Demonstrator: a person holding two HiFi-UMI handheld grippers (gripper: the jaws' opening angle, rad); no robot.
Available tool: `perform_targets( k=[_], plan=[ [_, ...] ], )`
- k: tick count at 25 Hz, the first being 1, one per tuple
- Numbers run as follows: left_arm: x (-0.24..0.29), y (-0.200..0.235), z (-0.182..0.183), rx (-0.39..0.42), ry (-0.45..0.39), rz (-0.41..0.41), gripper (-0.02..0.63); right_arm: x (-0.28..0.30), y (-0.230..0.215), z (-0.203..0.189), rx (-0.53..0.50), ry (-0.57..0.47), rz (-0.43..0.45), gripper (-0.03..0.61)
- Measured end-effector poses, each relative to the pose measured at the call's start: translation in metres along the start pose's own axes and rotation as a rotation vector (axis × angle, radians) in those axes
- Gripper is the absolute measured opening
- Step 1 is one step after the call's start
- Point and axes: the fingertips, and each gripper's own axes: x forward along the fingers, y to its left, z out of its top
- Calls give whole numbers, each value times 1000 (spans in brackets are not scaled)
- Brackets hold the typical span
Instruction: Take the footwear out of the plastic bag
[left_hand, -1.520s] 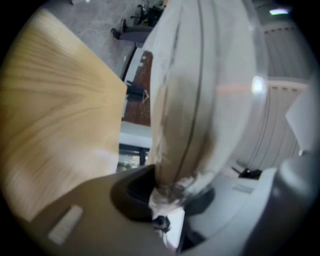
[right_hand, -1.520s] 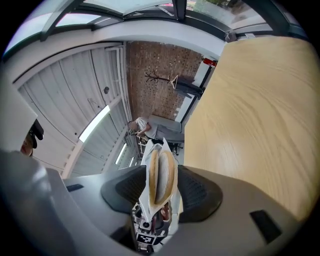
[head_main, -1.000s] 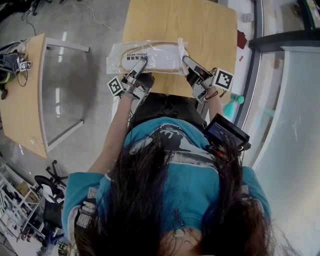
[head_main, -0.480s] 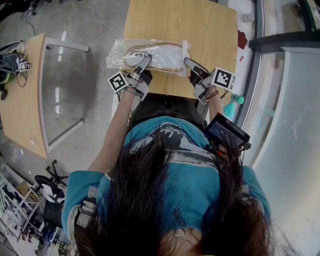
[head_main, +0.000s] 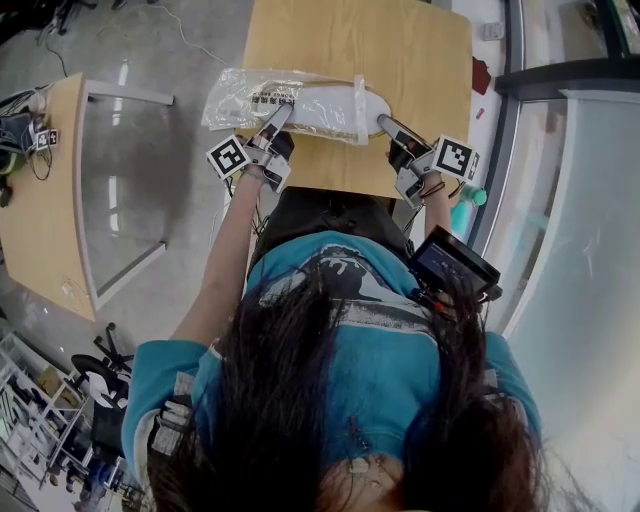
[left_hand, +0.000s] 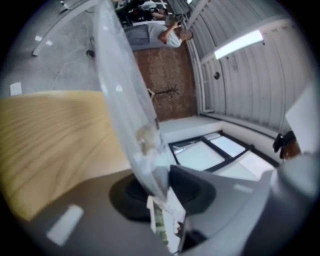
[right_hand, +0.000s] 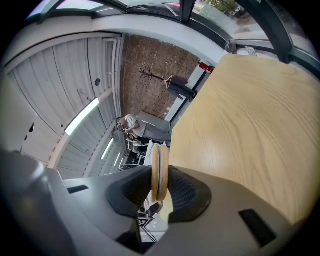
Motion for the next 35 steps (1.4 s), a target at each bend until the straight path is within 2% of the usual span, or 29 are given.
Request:
perform_targets(
  k=[6,9,13,15,16,20,23,25,28,35],
  plan=[
    [8,4,1,28,20,50,103,-8,-4,5,20,-23,-20,97],
    [10,7,1,25,3,66,104,-21,-11,10,2,-32,-78,97],
    [5,17,13,42,-26,121,102,-30,-12,19,-8,-57,-105,97],
    [-2,25,25,49,-74,169,55,-39,-16,29,-19,-85,-141,94],
    [-8,28,32,52,-99,192,4,-45,-15,34,-23,-105,-140,94],
    [-18,33,42,82,-127,219,0,-60,-13,45,-45,-151,-119,91],
    [-22,40,45,119,-133,272,-2,-67,-16,47,-57,-161,-158,89],
    [-28,48,52,134,-151,318,-2,-70,-14,51,-58,-180,-150,87],
    [-37,55,60,151,-178,364,-2,-83,-17,58,-70,-212,-210,83],
    [-36,66,49,133,-171,403,-2,-102,-2,85,-73,-355,-146,78]
  ],
)
